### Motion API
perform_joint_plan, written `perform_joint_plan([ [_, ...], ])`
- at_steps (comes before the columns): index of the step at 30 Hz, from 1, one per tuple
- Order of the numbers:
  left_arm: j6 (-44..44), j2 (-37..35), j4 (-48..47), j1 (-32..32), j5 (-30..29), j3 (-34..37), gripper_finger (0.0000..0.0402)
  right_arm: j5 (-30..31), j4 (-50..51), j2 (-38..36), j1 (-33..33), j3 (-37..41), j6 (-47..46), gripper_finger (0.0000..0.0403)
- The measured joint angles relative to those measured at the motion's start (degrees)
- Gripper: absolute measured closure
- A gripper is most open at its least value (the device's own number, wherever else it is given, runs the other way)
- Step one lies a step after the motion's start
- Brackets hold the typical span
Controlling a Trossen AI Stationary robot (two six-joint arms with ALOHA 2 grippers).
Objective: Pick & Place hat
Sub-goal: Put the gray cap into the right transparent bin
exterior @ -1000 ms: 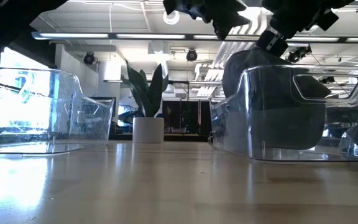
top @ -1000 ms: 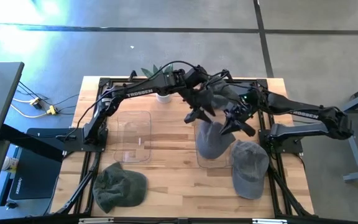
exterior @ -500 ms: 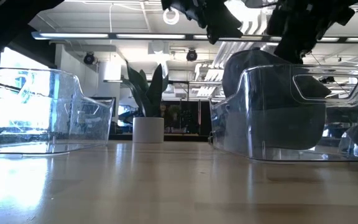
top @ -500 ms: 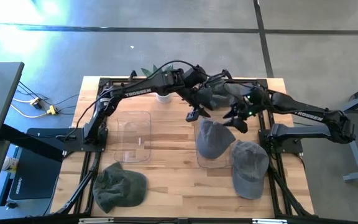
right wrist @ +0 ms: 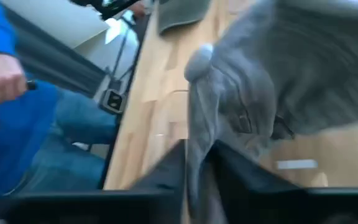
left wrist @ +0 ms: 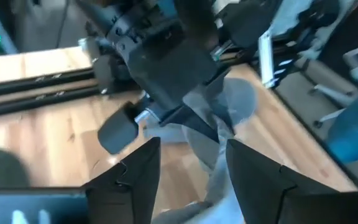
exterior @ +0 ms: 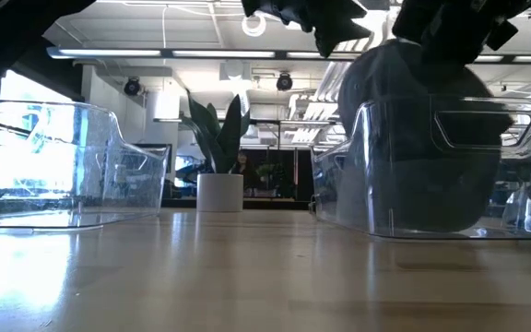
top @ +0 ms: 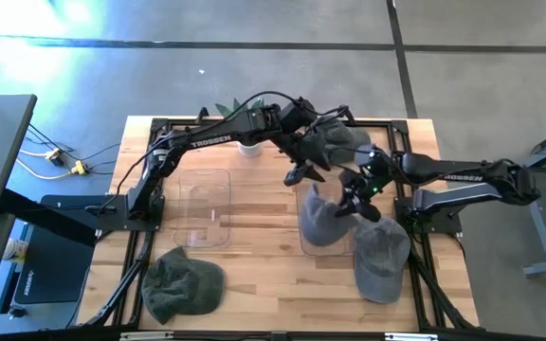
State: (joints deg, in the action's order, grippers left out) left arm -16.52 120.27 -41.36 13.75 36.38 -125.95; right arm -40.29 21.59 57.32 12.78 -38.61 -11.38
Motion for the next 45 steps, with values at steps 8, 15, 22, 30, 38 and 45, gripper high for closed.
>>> perform_joint_plan([
  [8,1.24,1.45,-0.29,-3.43,11.85,-0.01,0.0114,-0.2,-6.03,-2.74,-7.3,0.0,-3.5,0.0388],
  [15,-8.6,1.52,-0.6,-7.4,1.43,0.06,0.0066,-0.22,-6.57,-5.39,-9.56,-0.02,-3.6,0.0385],
  [22,-9.85,1.9,-3.37,-7.37,-1.05,-0.04,0.0064,-1.9,-7.15,-6.3,-11.18,0.0,-1.58,0.0395],
  [30,-8.4,5.02,-3.62,-7.8,2.69,-0.34,0.0064,0.26,-7.28,-9.95,-14.09,0.0,-0.35,0.0398],
  [38,-5.88,5.31,-5.75,-7.78,10.91,-0.11,0.0117,3.01,-2.94,-10.72,-14.79,0.0,1.75,0.0398],
  [45,-5.7,4.17,-9.98,-7.75,8.37,-0.09,0.0252,12.21,-0.49,-10.73,-14.67,0.0,12.51,0.0389],
])
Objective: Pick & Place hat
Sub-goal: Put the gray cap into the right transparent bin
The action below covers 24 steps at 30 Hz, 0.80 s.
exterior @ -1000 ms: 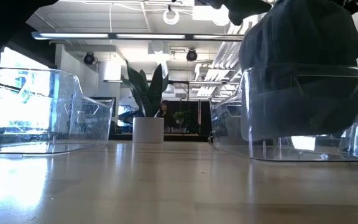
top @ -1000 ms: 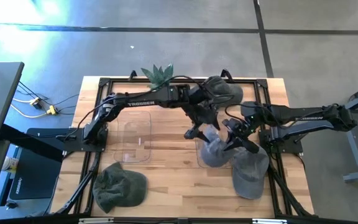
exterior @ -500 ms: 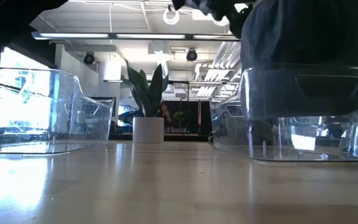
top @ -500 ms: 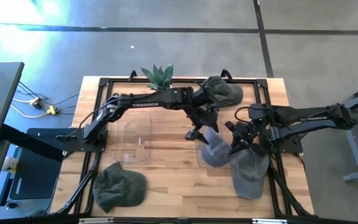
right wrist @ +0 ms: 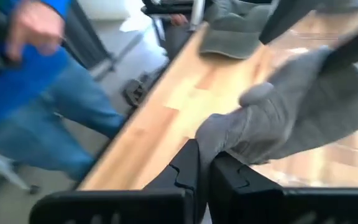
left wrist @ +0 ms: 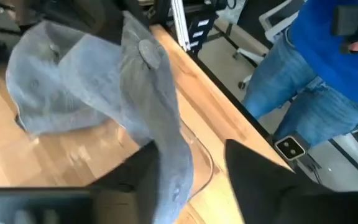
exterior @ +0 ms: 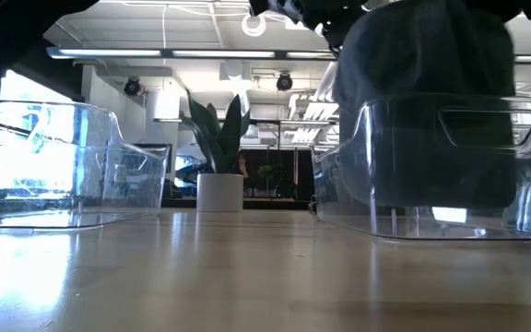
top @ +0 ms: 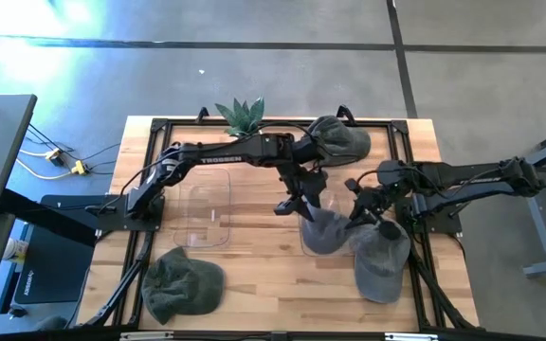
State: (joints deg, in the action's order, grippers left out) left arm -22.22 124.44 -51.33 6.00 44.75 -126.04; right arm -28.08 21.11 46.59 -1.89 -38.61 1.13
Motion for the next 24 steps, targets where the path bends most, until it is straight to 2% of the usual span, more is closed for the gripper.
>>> perform_joint_plan([
  [4,0.01,0.24,-3.61,0.02,-0.83,0.11,0.033,4.74,0.76,0.0,0.72,0.0,5.54,0.0386],
  [8,-0.01,0.22,-6.19,0.02,-2.16,0.07,0.0391,6.36,0.96,0.02,3.31,0.0,10.4,0.0396],
  [12,0.04,0.22,-7.71,0.42,-3.7,0.07,0.0386,8.15,0.98,0.06,6.5,0.0,14.51,0.0399],
  [21,-0.03,-0.72,-9.32,3.09,-15.76,0.06,0.0381,8.13,0.87,2.21,12.94,0.0,21.8,0.0388],
  [24,-0.01,-0.66,-9.29,4.77,-16.61,0.09,0.038,8.25,0.94,3.91,14.67,0.0,22.09,0.0394],
])
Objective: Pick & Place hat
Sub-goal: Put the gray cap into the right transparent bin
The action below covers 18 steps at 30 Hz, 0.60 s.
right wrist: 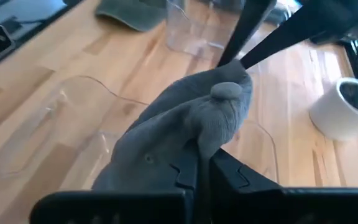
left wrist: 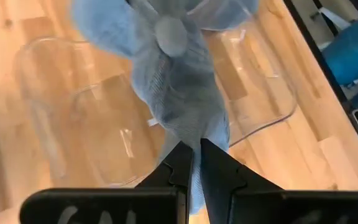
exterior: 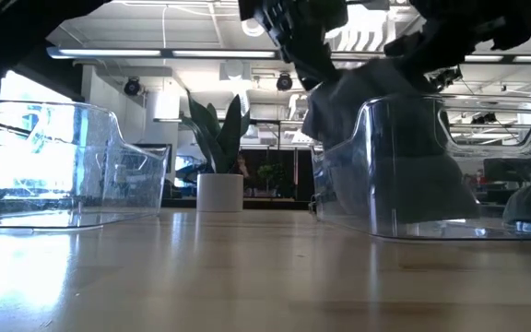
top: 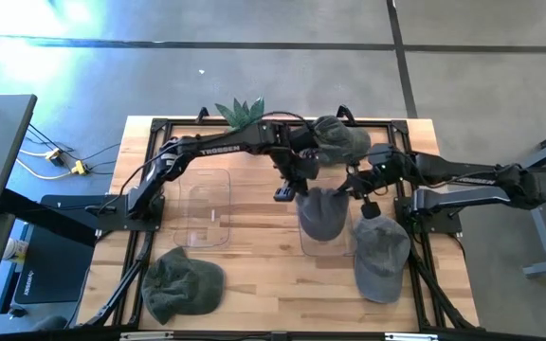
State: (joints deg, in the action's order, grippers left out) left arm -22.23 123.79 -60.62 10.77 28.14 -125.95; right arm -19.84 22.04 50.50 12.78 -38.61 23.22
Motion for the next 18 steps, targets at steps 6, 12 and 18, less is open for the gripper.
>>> perform_joint_plan([
  [6,-0.01,0.85,0.9,1.67,-0.21,-0.02,0.038,1.65,0.27,2.12,2.69,0.0,-0.16,0.0385],
  [12,1.6,0.98,0.63,2.09,1.39,0.04,0.038,6.45,2.66,1.54,4.74,0.0,-0.68,0.0318],
  [18,6.13,0.98,-0.24,4.81,3.85,0.04,0.035,6.26,4.12,-1.45,7.17,-0.79,-12.13,0.0225],
])
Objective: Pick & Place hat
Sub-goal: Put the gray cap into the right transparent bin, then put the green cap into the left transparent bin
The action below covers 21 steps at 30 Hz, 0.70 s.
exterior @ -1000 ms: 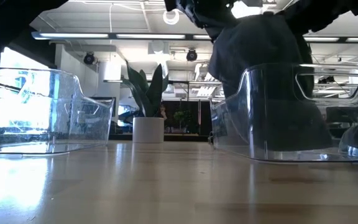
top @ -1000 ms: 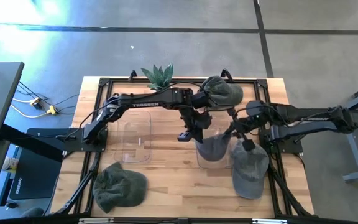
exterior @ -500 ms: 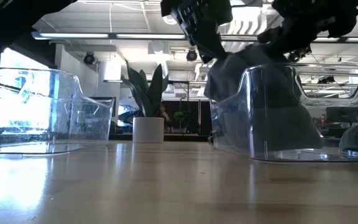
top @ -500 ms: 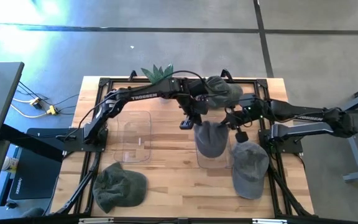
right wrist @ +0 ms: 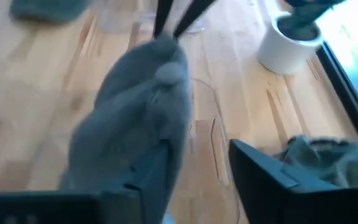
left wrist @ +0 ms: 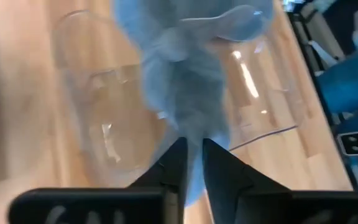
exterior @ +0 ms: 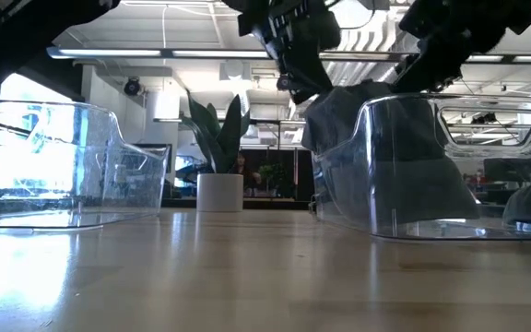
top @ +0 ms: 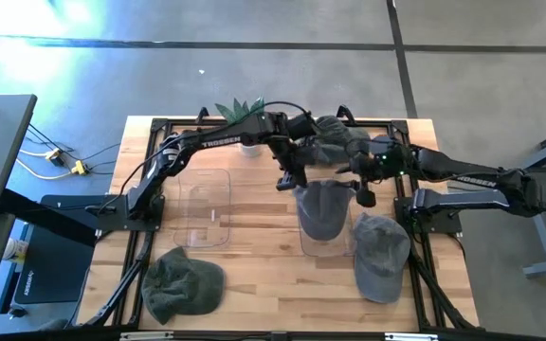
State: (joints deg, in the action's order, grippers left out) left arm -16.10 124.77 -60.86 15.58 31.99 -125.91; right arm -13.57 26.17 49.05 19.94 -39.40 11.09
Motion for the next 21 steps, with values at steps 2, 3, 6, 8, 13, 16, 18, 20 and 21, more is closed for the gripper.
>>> perform_joint_plan([
  [2,0.13,0.0,-0.61,1.48,-0.76,0.0,0.0327,0.0,1.77,-1.27,0.74,-1.2,-6.16,0.0201],
  [3,0.34,-0.08,-0.99,2.28,-1.3,0.0,0.0315,-0.02,2.73,-1.88,1.12,-1.88,-9.05,0.0191],
  [6,2.11,-1.25,-3.43,4.74,-3.97,0.02,0.0287,0.41,5.31,-3.42,2.44,-3.7,-17.92,0.0177],
  [8,4.38,-2.07,-4.22,6.01,-6.28,-0.11,0.0277,1.57,6.41,-4.41,3.34,-4.6,-23.39,0.0175],
  [13,7.95,-3.9,-6.92,7.2,-9.37,-0.07,0.0273,2.11,10.67,-5.95,4.43,-5.86,-32.69,0.0175],
  [16,9.21,-6.59,-9.55,5.79,-9.05,-0.06,0.0273,2.09,11.93,-6.31,4.42,-5.57,-37.39,0.0177],
  [18,10.46,-8.11,-12.21,4.11,-9.32,-0.09,0.0273,1.91,11.97,-6.34,4.29,-4.68,-39.79,0.0178],
  [20,11.87,-9.15,-14.54,1.32,-11.57,-0.07,0.0273,1.82,11.45,-6.31,3.37,-3.74,-40.69,0.0177],
  [21,12.96,-9.66,-15.87,-0.41,-13.62,-0.05,0.0273,1.88,10.83,-6.32,2.72,-3.3,-40.65,0.0177],
])
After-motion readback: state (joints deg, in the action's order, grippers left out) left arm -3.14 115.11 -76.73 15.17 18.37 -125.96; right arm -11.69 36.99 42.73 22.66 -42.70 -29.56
